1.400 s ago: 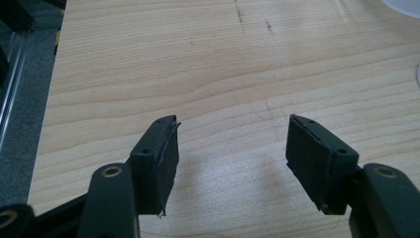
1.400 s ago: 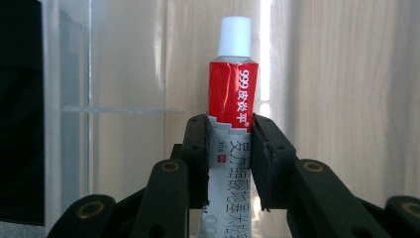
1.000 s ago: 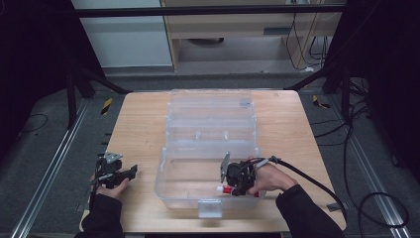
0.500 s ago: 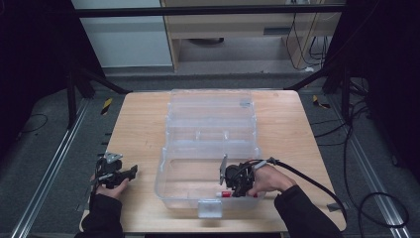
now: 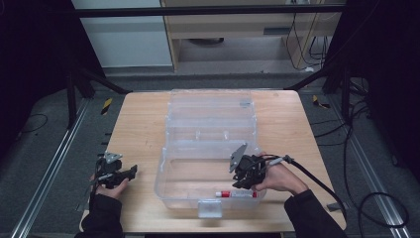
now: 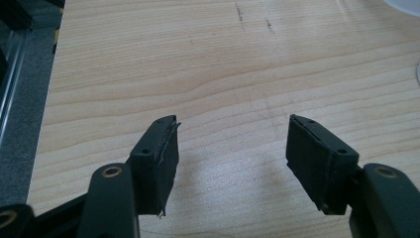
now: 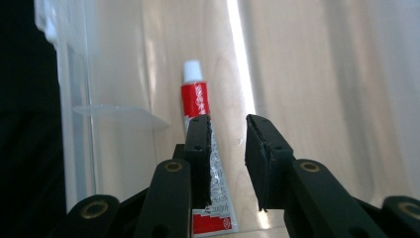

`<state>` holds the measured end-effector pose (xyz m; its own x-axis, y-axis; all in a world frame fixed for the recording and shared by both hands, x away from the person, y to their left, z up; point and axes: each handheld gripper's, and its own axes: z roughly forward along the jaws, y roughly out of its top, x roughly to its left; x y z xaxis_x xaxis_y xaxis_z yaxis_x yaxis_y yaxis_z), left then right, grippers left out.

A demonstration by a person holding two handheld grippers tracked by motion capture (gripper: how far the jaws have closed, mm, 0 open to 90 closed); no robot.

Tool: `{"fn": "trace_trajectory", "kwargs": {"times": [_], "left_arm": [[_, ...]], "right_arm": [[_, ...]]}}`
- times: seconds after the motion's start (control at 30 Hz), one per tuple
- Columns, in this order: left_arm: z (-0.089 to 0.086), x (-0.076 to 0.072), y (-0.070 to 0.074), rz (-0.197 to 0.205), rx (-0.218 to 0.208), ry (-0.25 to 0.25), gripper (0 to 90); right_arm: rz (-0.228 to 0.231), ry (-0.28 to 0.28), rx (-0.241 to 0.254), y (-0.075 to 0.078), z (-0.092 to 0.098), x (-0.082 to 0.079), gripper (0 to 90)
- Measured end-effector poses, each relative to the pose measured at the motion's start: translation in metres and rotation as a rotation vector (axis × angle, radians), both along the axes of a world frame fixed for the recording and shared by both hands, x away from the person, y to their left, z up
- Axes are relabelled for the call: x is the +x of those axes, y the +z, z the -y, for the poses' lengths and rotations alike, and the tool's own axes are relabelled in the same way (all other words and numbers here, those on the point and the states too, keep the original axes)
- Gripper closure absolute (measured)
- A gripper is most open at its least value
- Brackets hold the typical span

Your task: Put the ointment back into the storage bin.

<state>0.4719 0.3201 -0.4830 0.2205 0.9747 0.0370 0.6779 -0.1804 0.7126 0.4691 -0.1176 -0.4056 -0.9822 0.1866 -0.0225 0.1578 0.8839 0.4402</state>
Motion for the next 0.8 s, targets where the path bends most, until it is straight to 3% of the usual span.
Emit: {"fn": "trace_trajectory", "kwargs": {"times": [0.23,0.3,0.33,0.43,0.77,0.8], "left_arm": [[0.0,0.0,0.0,0.0,-0.01,-0.001,37.3],[0.0,0.0,0.0,0.0,-0.013,-0.001,37.4],[0.0,0.0,0.0,0.0,-0.015,-0.002,37.4],[0.0,-0.001,0.001,0.003,-0.027,-0.008,40.0],[0.0,-0.002,0.003,0.009,-0.051,-0.032,51.4],[0.0,-0.002,0.003,0.009,-0.051,-0.032,51.8]], "right_arm": [[0.084,-0.143,0.216,0.017,0.03,-0.005,60.6],[0.085,-0.172,0.265,0.021,0.039,-0.007,57.7],[0.085,-0.172,0.265,0.021,0.039,-0.007,57.7],[0.11,-0.247,0.352,0.026,0.058,-0.011,52.4],[0.207,-0.495,0.502,0.023,0.107,-0.014,36.6],[0.207,-0.495,0.502,0.023,0.107,-0.014,36.6]]}}
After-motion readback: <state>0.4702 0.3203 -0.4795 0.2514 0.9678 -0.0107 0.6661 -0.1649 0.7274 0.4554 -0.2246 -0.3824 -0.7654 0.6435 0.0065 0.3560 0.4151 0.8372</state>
